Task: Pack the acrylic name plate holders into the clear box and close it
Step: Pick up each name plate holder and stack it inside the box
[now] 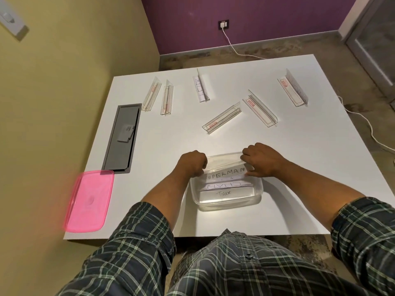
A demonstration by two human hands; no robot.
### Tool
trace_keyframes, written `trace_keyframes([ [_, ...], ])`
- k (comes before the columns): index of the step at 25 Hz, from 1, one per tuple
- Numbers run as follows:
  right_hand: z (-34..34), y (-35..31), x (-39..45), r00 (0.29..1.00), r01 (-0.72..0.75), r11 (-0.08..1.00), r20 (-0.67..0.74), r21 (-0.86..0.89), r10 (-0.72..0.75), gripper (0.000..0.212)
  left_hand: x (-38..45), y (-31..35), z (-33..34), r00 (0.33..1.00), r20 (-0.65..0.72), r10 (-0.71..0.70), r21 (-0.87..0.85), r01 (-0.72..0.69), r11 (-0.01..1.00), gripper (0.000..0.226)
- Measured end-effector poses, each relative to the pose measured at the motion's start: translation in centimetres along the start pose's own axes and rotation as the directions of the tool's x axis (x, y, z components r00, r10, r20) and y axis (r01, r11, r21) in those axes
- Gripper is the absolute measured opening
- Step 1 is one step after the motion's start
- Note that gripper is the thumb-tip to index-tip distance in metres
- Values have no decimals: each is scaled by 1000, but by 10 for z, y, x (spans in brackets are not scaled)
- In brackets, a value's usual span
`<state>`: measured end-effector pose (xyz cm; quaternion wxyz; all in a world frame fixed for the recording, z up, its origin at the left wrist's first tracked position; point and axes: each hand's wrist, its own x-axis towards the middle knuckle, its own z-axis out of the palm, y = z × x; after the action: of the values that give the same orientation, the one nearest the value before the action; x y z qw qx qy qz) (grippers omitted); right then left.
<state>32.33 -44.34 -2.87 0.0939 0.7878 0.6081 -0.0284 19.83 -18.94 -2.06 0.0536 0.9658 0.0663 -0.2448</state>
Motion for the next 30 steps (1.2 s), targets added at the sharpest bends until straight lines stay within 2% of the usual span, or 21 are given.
trace_keyframes([
  [5,0,-14,10,992,-43,994,117,-96,55,45,-2,6,14,1000,14,27,210,-29,977,27],
  [9,2,-27,21,969,6,977,243,-214,48,25,-3,8,21,999,22,43,262,-47,964,22],
  [11,5,-31,25,967,18,963,248,-270,52,12,-2,9,25,999,16,50,272,-52,961,17],
  [16,16,-37,29,961,46,958,275,-283,35,26,-3,10,28,999,-2,48,285,-45,957,13],
  [20,17,-33,34,961,60,960,275,-273,18,27,-3,11,28,999,6,34,256,-35,966,11],
  [24,16,-33,38,962,51,970,271,-238,16,23,-2,10,27,999,16,38,175,-40,984,25],
  [27,10,-29,44,964,62,983,265,-172,-15,20,-3,9,27,988,-120,101,206,-74,976,34],
  [30,0,-19,50,980,57,996,193,-64,-44,35,1,9,18,973,-219,73,55,-63,997,40],
])
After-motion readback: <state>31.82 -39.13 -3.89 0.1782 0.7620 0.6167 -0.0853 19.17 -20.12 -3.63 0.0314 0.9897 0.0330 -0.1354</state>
